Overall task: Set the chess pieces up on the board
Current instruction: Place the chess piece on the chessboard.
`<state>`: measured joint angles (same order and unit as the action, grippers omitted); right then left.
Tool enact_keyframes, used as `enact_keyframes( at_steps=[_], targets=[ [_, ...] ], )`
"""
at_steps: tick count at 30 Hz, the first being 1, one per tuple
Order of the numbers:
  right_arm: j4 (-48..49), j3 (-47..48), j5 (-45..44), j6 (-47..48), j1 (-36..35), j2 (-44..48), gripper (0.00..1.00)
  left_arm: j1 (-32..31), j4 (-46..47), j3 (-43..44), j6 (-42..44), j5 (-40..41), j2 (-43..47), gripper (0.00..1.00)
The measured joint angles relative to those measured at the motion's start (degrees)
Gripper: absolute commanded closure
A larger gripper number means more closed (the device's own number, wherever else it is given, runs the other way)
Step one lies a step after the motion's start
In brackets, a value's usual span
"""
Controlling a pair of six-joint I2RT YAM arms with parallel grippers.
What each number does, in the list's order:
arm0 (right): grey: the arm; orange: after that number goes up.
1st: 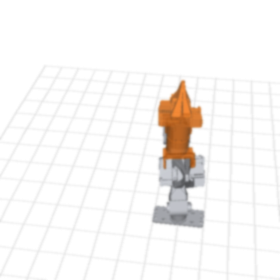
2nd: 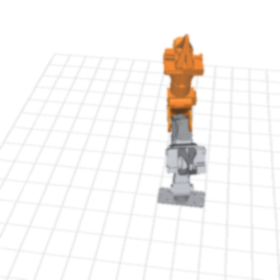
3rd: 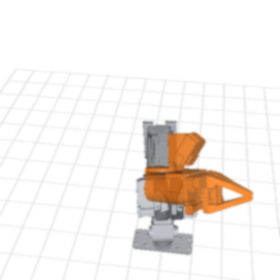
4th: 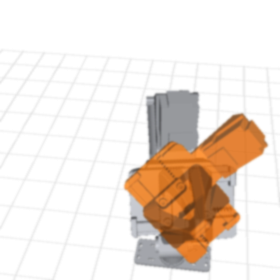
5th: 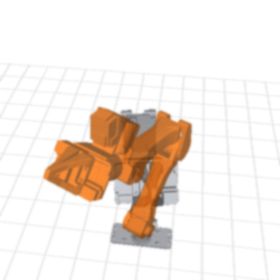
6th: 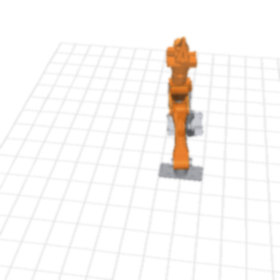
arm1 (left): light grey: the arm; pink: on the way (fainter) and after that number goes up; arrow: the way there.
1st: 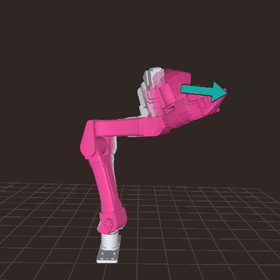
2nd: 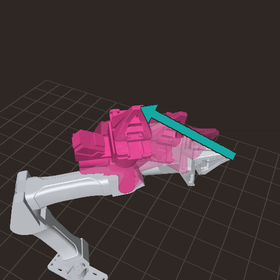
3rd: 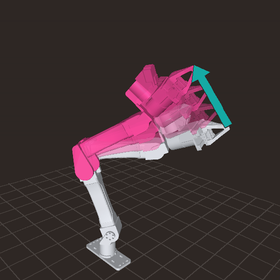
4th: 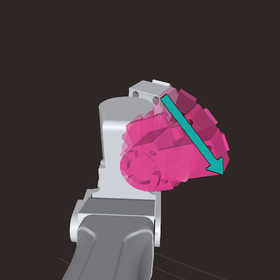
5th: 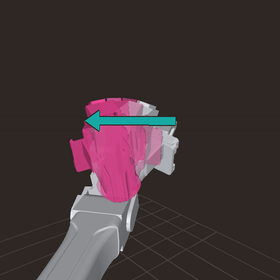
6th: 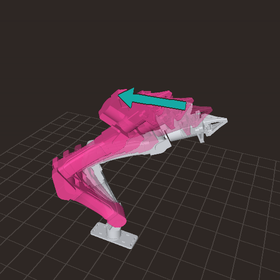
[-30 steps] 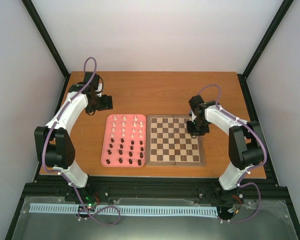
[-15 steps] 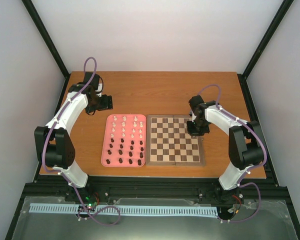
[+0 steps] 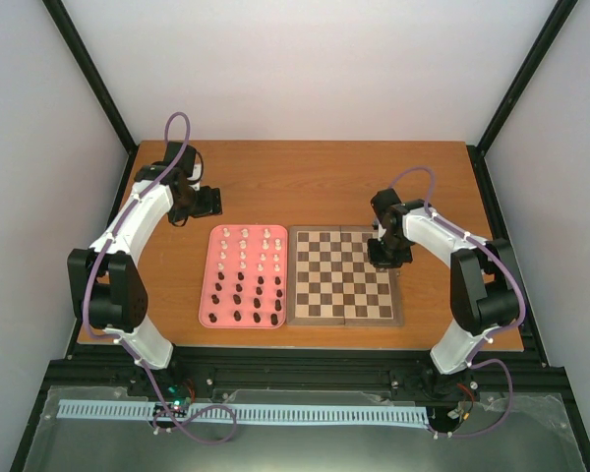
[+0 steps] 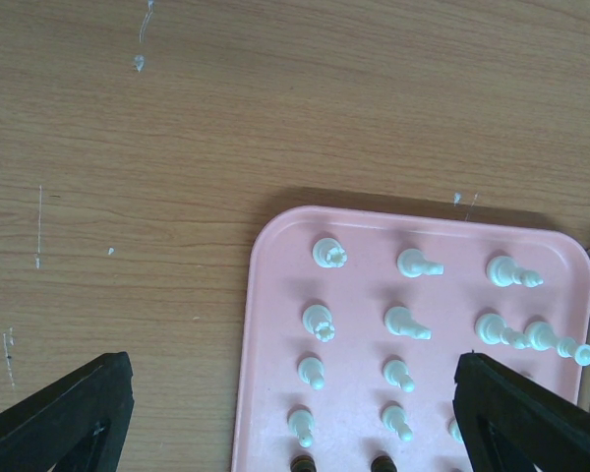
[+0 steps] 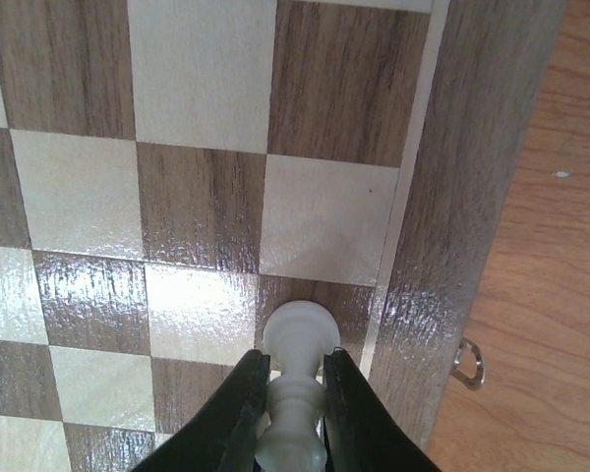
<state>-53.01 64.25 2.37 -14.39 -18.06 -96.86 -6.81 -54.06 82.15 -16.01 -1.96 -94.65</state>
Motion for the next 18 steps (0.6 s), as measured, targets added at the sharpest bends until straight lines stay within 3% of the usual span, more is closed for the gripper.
enact_keyframes(
  at_steps=[8, 18],
  targets=[
    [-0.3, -0.2, 0.0, 0.0, -0.3, 0.2, 0.63, 0.0, 0.0, 0.0, 0.0, 0.0, 0.0, 0.0],
    [-2.6, 1.2, -0.5, -0.2, -0.7, 3.7, 0.55, 0.0, 0.0, 0.0, 0.0, -0.1, 0.0, 0.0]
  ],
)
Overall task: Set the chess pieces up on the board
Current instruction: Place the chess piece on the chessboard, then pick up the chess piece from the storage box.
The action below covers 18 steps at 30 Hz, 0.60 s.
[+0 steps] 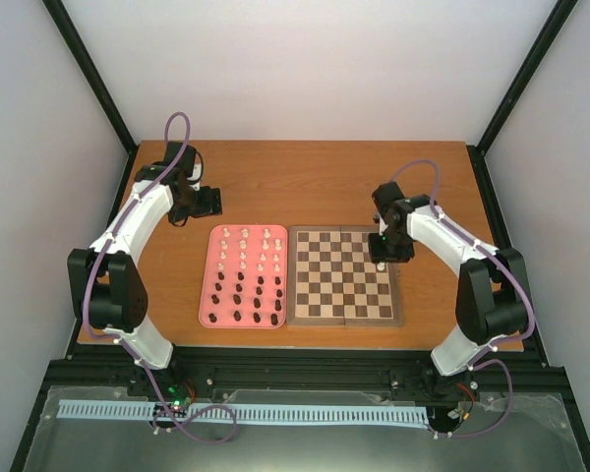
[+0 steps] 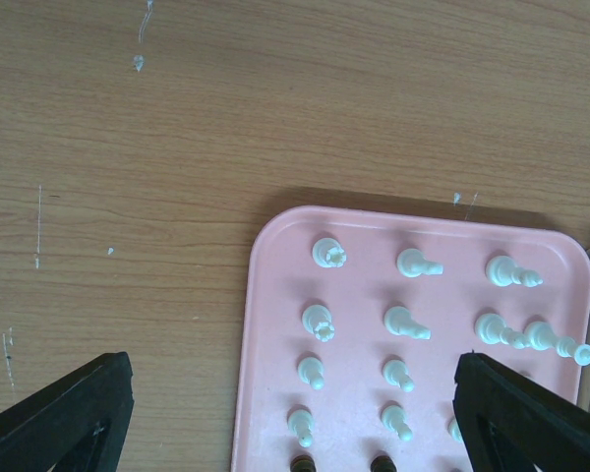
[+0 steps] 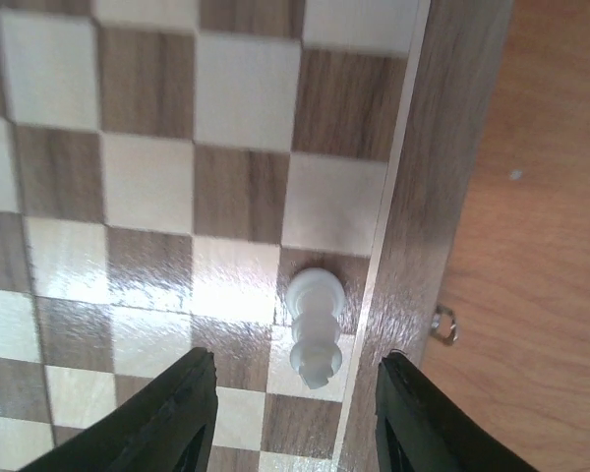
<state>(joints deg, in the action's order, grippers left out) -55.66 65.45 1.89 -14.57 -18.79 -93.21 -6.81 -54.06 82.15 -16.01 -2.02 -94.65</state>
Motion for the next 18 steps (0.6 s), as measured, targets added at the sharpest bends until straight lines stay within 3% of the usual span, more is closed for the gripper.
enact_keyframes(
  at_steps=[4, 9, 18],
  targets=[
    [-1.8, 6.9, -0.8, 0.1, -0.1, -0.1, 0.55, 0.0, 0.0, 0.0, 0.0, 0.0, 0.0, 0.0],
    [-1.6, 22.0, -1.6, 0.7, -2.0, -4.9, 0.55, 0.0, 0.0, 0.0, 0.0, 0.0, 0.0, 0.0],
    [-1.1, 44.5, 0.8, 2.7, -12.7, -26.3, 0.56, 0.0, 0.0, 0.0, 0.0, 0.5, 0.0, 0.0]
  ],
)
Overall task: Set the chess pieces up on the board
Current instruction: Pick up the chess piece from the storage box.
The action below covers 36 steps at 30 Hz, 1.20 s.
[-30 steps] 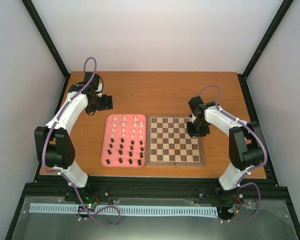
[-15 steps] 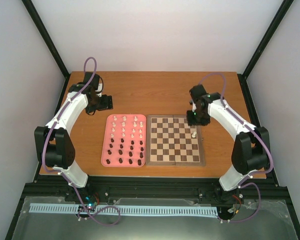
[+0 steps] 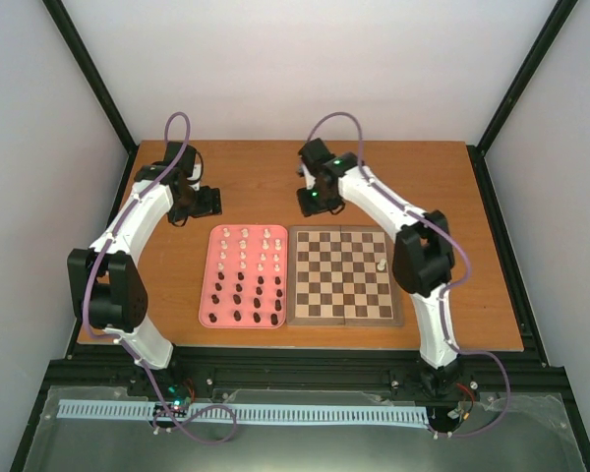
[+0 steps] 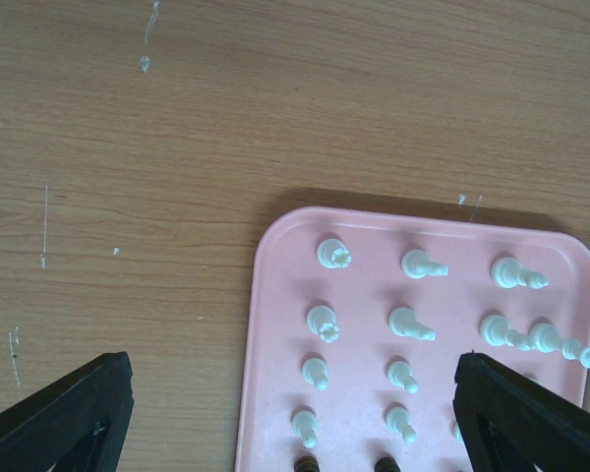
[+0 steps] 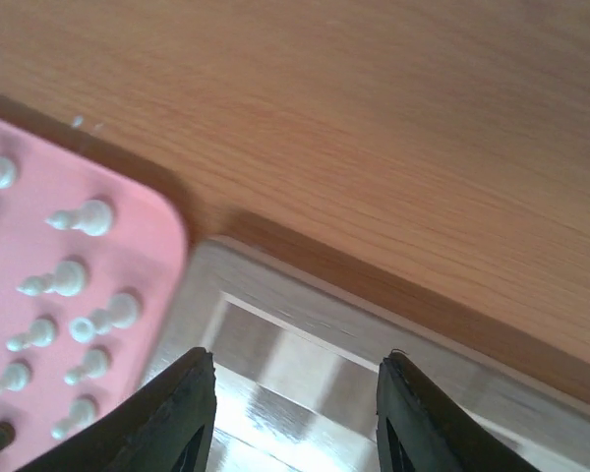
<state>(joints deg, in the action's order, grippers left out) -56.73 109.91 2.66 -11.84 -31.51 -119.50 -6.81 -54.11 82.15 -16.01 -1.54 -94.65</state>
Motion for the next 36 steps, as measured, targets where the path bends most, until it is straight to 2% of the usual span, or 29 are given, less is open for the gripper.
enact_keyframes(
  at_steps=[5, 14, 25, 36],
  targets=[
    [-0.4, 5.1, 3.5, 1.6, -4.7, -7.0, 0.54, 0.0, 0.0, 0.0, 0.0, 0.2, 0.0, 0.0],
    [-1.6, 6.6, 7.5, 3.9, -9.9, -8.5, 0.53, 0.0, 0.0, -0.1, 0.0, 0.2, 0.0, 0.0],
    [-3.5, 10.2, 8.5, 4.4, -10.3, -14.0, 0.56, 0.0, 0.1, -1.2, 0.0, 0.0, 0.1, 0.0],
    [-3.7, 14.3, 8.6, 4.3, -10.3, -15.3, 0.56, 0.0, 0.1, -1.9, 0.0, 0.0, 0.7, 0.0]
  ],
)
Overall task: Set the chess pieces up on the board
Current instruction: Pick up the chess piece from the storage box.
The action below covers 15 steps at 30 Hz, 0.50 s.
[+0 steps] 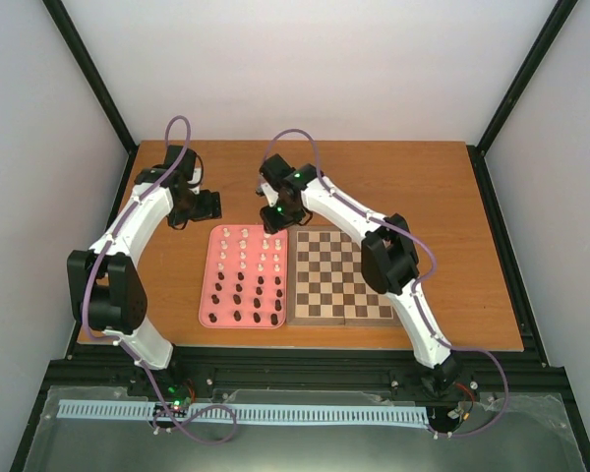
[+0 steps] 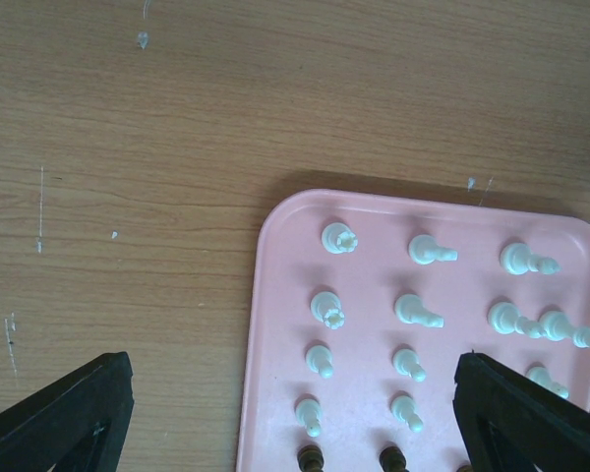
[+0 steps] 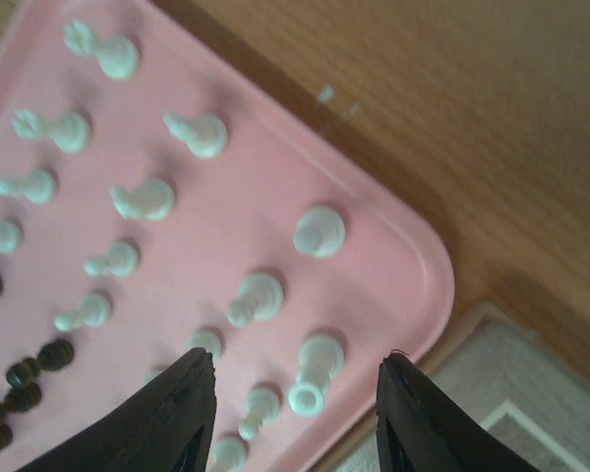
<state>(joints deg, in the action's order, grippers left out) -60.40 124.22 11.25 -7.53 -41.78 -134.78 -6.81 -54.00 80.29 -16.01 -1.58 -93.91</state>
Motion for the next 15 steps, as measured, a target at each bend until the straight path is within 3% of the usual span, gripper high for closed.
enact_keyframes(
  at_steps=[15],
  targets=[
    [1.4, 10.1, 0.4, -0.5, 0.0, -9.2, 0.6, 0.0, 0.0, 0.0, 0.0, -0.7, 0.0, 0.0]
  ],
)
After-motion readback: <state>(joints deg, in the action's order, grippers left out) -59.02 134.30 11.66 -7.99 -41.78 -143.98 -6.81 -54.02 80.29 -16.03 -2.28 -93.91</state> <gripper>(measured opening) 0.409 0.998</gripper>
